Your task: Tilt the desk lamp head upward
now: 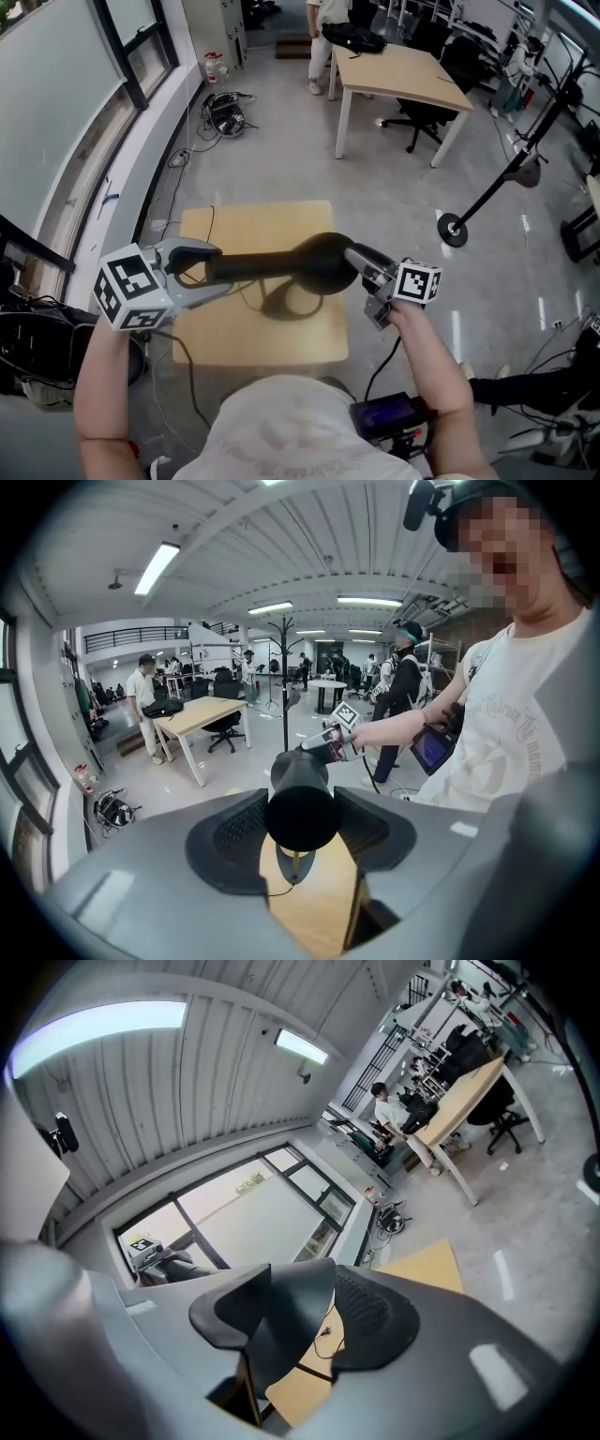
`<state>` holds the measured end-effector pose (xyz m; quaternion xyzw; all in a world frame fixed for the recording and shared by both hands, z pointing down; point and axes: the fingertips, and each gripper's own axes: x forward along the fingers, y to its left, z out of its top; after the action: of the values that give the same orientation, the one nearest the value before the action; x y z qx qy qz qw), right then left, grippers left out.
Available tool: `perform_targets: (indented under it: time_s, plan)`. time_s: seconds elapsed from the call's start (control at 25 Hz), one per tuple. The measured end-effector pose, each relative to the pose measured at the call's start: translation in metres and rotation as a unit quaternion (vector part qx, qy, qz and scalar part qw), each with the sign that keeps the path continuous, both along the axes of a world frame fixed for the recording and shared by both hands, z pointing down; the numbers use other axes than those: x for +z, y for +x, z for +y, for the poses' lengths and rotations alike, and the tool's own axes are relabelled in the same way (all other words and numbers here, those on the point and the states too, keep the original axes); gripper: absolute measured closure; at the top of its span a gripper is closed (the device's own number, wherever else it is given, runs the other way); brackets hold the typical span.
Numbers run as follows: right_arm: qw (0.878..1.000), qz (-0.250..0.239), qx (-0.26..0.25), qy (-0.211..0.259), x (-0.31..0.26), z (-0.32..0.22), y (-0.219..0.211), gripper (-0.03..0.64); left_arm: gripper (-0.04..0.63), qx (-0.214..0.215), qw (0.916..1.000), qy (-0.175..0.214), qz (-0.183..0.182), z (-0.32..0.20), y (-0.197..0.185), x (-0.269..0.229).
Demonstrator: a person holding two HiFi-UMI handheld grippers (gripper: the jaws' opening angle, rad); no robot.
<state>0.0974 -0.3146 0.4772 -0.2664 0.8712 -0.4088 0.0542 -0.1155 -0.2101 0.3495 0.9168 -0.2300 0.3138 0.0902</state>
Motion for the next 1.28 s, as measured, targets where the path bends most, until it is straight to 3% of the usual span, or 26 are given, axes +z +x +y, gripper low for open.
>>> perform_targets:
  time_s: [0.4, 0.8, 1.28]
  plan:
    - [0.997, 0.025, 0.052, 0.057, -0.050, -0.006, 0.017, 0.414, 0.376, 0.002, 0.9999, -0.013, 0.002, 0.005, -0.008, 0.017]
    - [0.992, 0.069, 0.053, 0.096, -0.074, -0.005, 0.018, 0.420, 0.376, 0.008, 0.9998, -0.015, 0.012, 0.007, -0.012, 0.036]
    - [0.974, 0.142, 0.059, 0.166, -0.124, -0.008, 0.016, 0.425, 0.374, 0.010, 0.9994, -0.022, 0.026, 0.002, -0.013, 0.054]
